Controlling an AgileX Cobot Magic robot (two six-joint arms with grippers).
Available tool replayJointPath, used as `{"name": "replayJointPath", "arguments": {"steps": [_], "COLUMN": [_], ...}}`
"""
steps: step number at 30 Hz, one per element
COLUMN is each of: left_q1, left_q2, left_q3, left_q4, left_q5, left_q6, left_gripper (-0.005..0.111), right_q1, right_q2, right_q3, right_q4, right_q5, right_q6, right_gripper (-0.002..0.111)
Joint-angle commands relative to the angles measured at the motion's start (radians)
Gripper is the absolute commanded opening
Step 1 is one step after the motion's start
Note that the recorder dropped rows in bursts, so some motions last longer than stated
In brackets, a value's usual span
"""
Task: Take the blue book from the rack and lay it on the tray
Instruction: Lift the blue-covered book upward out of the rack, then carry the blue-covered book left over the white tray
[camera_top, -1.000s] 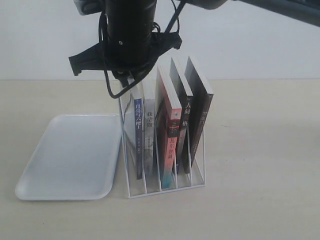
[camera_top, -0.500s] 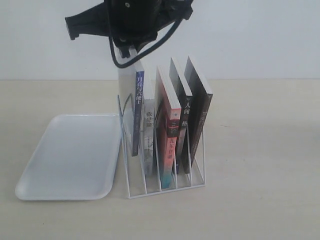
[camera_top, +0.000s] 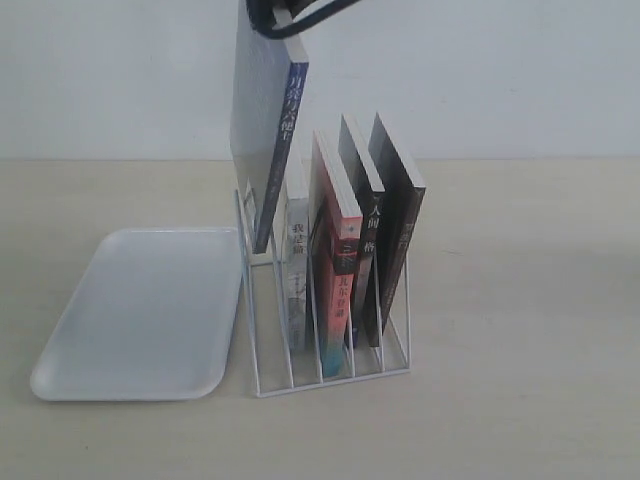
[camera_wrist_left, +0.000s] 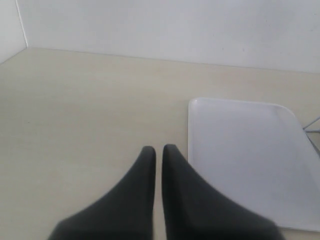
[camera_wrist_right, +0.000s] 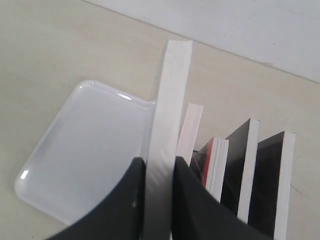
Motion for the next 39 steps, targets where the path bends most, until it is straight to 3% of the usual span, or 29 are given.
{"name": "replayJointPath", "arguments": {"steps": [1, 24, 30, 39], "left_q1": [-0.005, -0.005, -0.005, -0.005], "left_q2": [-0.002, -0.002, -0.002, -0.002], "left_q3": [0.004, 0.004, 0.004, 0.004], "left_q4": [0.001, 0.001, 0.001, 0.001], "left_q5": [-0.003, -0.003, -0.003, -0.003], "left_q6": [-0.008, -0.008, -0.008, -0.008], "left_gripper": [0.004, 0.004, 0.004, 0.004], "right_q1": [-0.005, -0.005, -0.005, 0.085], "right_q2": [-0.045, -0.206, -0.219, -0.147], "right_q3": [-0.005, -0.005, -0.005, -0.003], "right_q4": [-0.022, 0.012, 0.124, 0.054], "right_q5": [-0.028, -0.047, -0.137, -0.185], "right_q6": [0.015, 0.003, -0.125, -0.359], "right_gripper": [0.0, 0.0, 0.0, 0.0]}}
